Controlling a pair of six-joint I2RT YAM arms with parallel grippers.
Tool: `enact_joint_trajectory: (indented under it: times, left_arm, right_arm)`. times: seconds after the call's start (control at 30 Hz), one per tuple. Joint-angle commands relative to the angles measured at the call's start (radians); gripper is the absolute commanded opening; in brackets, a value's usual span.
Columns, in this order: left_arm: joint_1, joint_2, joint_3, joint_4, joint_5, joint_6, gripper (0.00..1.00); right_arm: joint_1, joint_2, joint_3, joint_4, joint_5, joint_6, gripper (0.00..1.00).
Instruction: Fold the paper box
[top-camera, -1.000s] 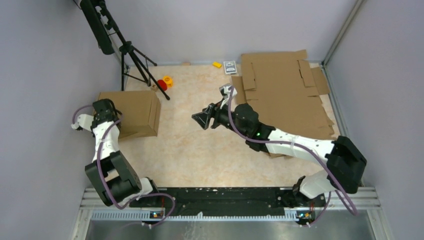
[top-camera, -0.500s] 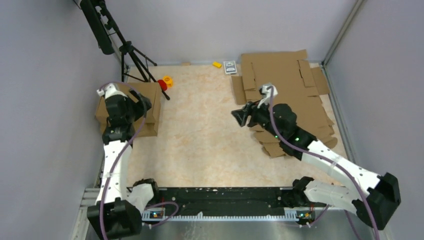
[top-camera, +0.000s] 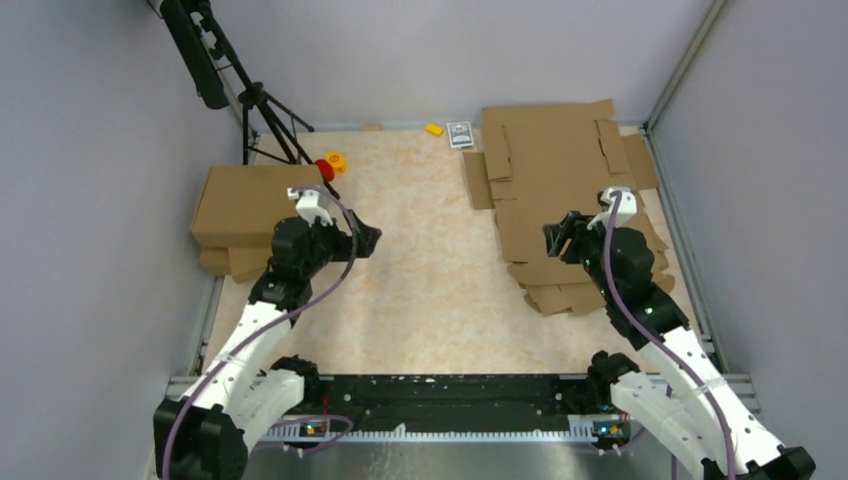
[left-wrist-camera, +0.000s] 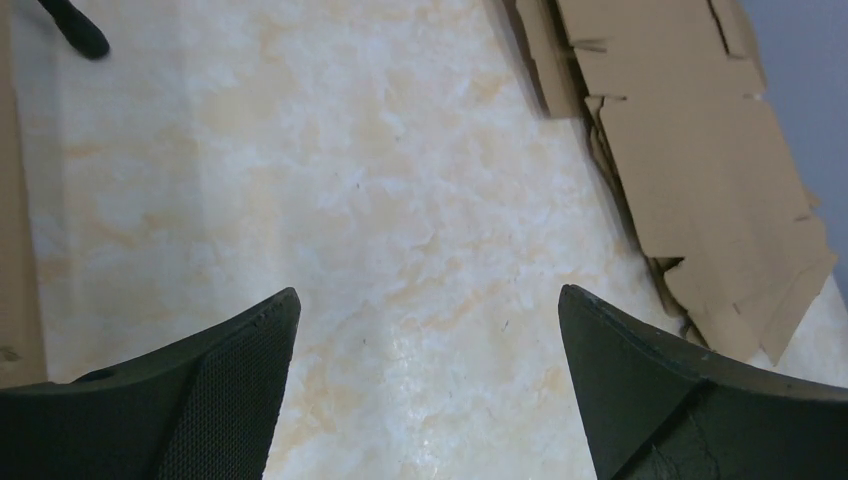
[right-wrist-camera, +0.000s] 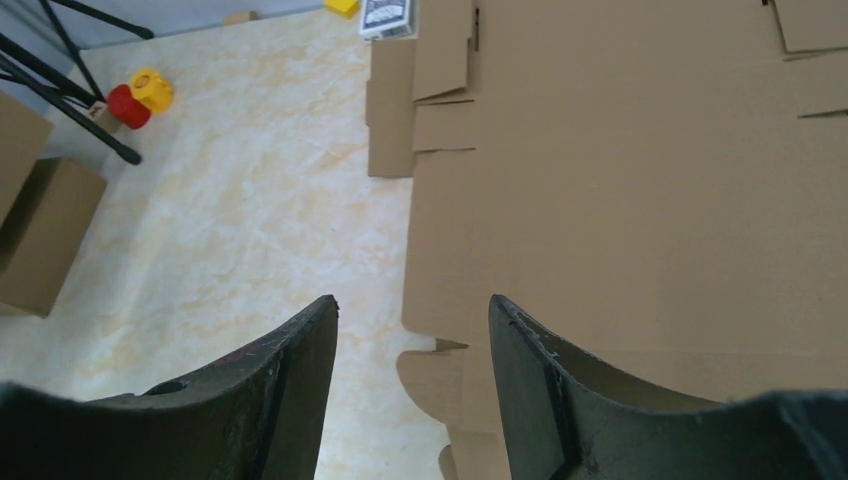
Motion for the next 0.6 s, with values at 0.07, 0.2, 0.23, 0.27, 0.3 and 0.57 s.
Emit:
enact_joint_trajectory:
  times: [0.07,0.2,0.23,0.27,0.3,0.57]
  left_arm:
    - [-0.037,0.026,-0.115,0.268,-0.084,0.043,0.99]
    - [-0.058,0.132,-0.066,0.294,-0.11,0.068,0.99]
    - [-0.06,0.147,-0.054,0.285,-0.121,0.085,0.99]
    - [-0.06,0.157,-0.048,0.276,-0.144,0.109,0.99]
    - [-0.06,0.157,-0.054,0.273,-0.178,0.137,0.99]
    - [-0.009,0.177,-0.116,0.361,-0.394,0.31,0.99]
  right_arm:
    - [-0.147,0.034,-0.042,0.051,-0.094,-0.006,0.58]
    - [-0.384,0.115,-0.033,0.127,-0.323,0.06,0.61]
    - [-0.402,0.137,-0.028,0.136,-0.323,0.049,0.63]
    - [-0.405,0.157,-0.026,0.145,-0.311,0.01,0.64]
    - [-0.404,0.176,-0.034,0.168,-0.299,-0.034,0.65]
    - [-0.404,0.205,-0.416,0.812,-0.241,-0.208,0.71]
